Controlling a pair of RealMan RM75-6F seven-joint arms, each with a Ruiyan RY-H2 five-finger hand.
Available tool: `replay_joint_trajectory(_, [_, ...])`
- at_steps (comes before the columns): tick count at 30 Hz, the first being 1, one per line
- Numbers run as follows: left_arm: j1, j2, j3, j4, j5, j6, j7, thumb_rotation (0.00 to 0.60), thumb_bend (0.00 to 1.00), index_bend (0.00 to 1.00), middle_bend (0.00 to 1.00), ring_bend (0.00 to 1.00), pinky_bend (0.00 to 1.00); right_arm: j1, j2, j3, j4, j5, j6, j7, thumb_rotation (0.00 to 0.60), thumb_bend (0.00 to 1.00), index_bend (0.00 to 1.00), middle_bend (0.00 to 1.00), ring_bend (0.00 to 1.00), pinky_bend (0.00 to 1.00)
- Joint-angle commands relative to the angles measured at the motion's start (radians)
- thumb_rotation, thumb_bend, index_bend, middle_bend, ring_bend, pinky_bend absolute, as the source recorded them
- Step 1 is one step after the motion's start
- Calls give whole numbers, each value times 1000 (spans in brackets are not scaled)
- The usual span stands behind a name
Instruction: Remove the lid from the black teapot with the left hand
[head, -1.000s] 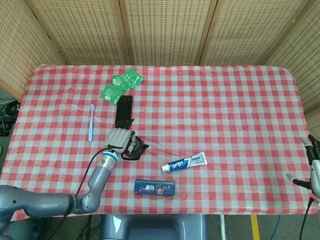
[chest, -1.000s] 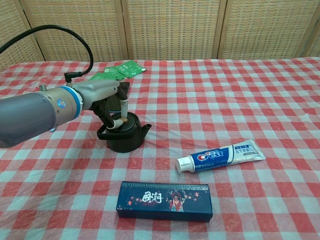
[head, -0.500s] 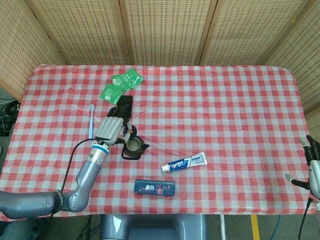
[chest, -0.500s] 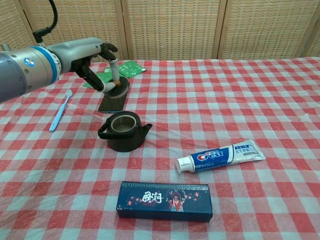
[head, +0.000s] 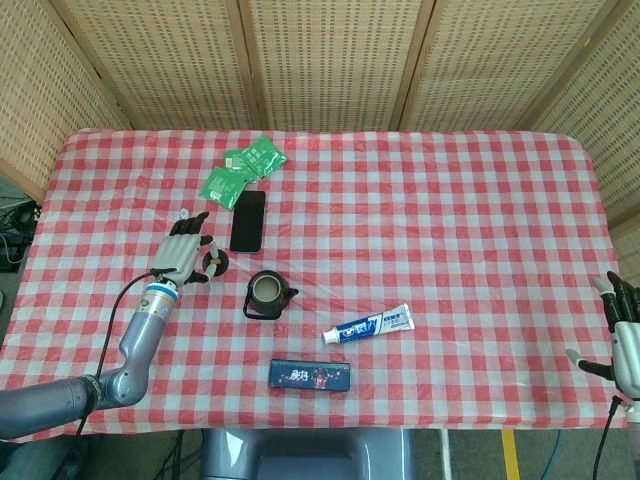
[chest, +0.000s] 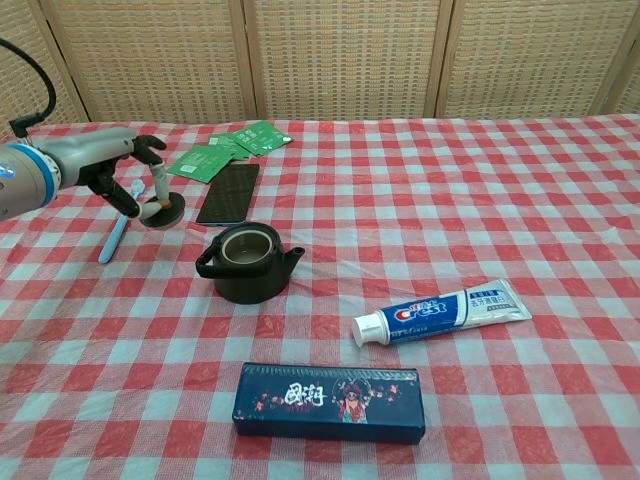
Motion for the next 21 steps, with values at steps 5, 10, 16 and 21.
replay_joint_trajectory(5, [21,-69,21,109,54,-59,-76,600,343,660,0,0,0,1,-1,2,2,5,-1,-1,600,0,0,0,0,0])
replay_joint_trajectory(10, [19,-56,28,98,50,-84,-59,600,46,154,0,0,0,0,2,3,2,5,0,9,600,0,0,0,0,0])
replay_joint_trajectory(16, [26,7,9,-10,37,-53,-39,600,0,0,0,0,0,-2,5,0,-1,-3,4,12,600,0,0,0,0,0])
replay_joint_trajectory(21, [108,135,0,-178,225,110,-116,600,0,0,0,0,0,-6,7,-6,-9,-21,16,12,600,0,0,0,0,0])
